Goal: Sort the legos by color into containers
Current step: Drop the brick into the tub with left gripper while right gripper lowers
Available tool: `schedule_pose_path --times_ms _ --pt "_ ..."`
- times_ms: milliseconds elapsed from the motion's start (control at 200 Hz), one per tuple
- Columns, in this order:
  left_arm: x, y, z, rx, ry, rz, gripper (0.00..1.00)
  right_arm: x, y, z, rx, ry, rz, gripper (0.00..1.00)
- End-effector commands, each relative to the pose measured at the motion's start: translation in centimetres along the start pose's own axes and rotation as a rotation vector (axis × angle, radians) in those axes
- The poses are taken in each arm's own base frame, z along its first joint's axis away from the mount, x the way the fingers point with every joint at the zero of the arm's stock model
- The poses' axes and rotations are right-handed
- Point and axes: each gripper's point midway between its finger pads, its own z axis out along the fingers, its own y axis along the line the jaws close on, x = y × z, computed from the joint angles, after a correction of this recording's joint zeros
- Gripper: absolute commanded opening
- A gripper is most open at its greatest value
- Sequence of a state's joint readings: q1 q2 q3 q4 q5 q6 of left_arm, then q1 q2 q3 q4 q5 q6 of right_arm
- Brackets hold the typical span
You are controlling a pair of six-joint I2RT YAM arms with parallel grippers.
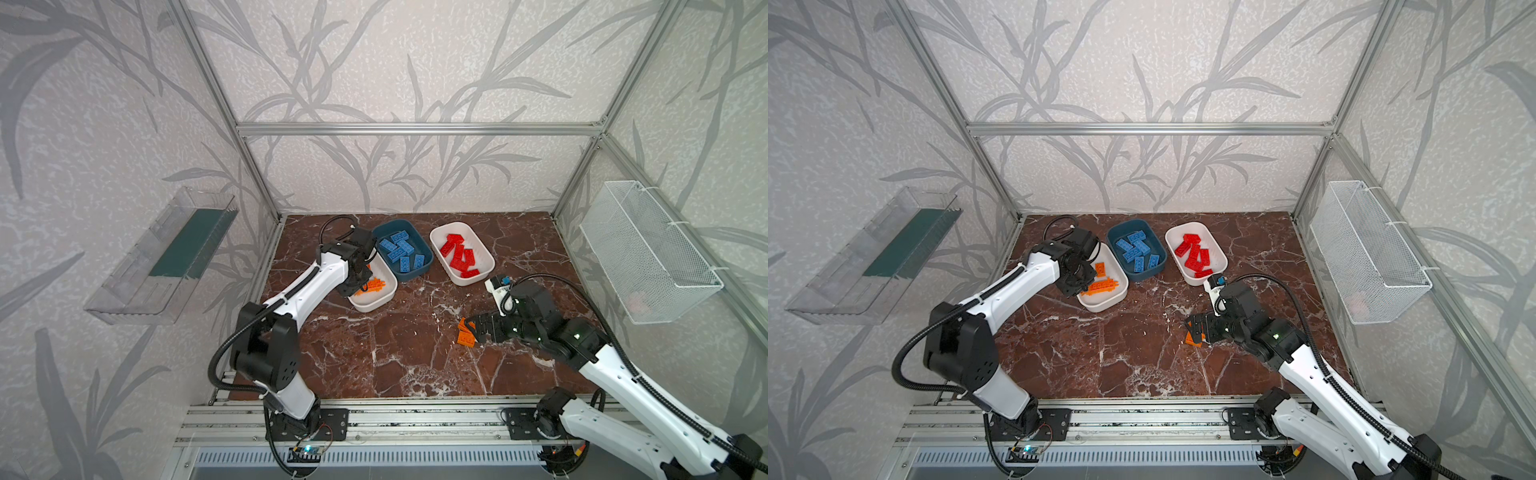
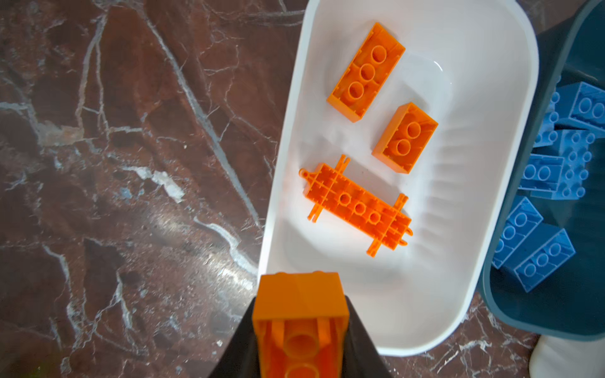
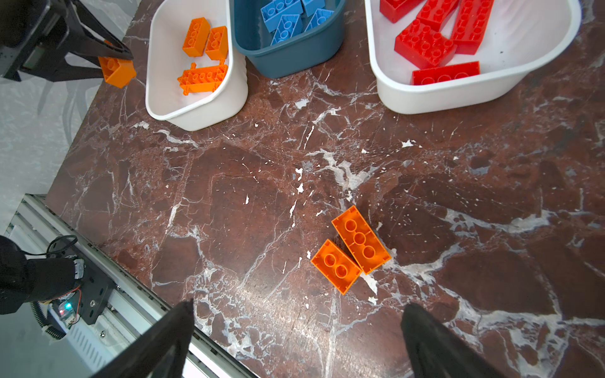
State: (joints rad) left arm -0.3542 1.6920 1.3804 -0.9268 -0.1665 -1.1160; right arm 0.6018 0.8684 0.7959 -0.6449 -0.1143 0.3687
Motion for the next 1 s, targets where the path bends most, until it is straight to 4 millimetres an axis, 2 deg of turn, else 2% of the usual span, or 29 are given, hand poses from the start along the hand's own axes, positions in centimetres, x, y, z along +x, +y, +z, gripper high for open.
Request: schedule_pose_path --times_ms 0,120,240,345,460,620,670,720,835,995 --pt "-1.2 -1.2 1.1 0.018 0.036 0.014 0.42 0.1 -1.0 0.0 0.054 0.016 -0.004 0.99" --pt "-2.1 -2.2 3.2 0.016 0.098 0.011 0.53 0.7 -2.0 0.8 0.100 0.042 0.002 0.99" --pt "-3.0 -3.1 3.8 0.019 0.091 0.029 0.68 1.5 -2.8 1.8 0.139 0.082 0.020 0.99" --pt "-3.5 -3.9 2.9 0.052 0.079 0.045 0.75 2.4 -3.4 2.9 0.160 0.117 0.042 0.99" --pt "-3.1 -4.1 1.0 0.104 0.050 0.079 0.78 3.4 -4.4 4.2 0.207 0.165 0.075 0.99" --pt "-1.6 -2.4 -2.1 0.103 -0.052 0.182 0.87 3.9 -5.3 5.8 0.255 0.174 0.159 0.99" --pt "-0.9 -1.6 -3.1 0.100 -0.093 0.220 0.97 4.0 -5.3 6.3 0.252 0.165 0.190 0.99" --pt "-0.1 -1.0 -3.8 0.107 -0.126 0.257 0.99 4.1 -5.5 6.9 0.255 0.163 0.212 0.99" --pt "2.4 0.4 -4.1 0.149 -0.143 0.320 0.99 4.4 -5.8 8.3 0.274 0.189 0.249 0.99" --pt "5.1 2.8 -3.4 0.186 -0.114 0.337 0.99 4.9 -5.6 10.1 0.302 0.255 0.267 0.99"
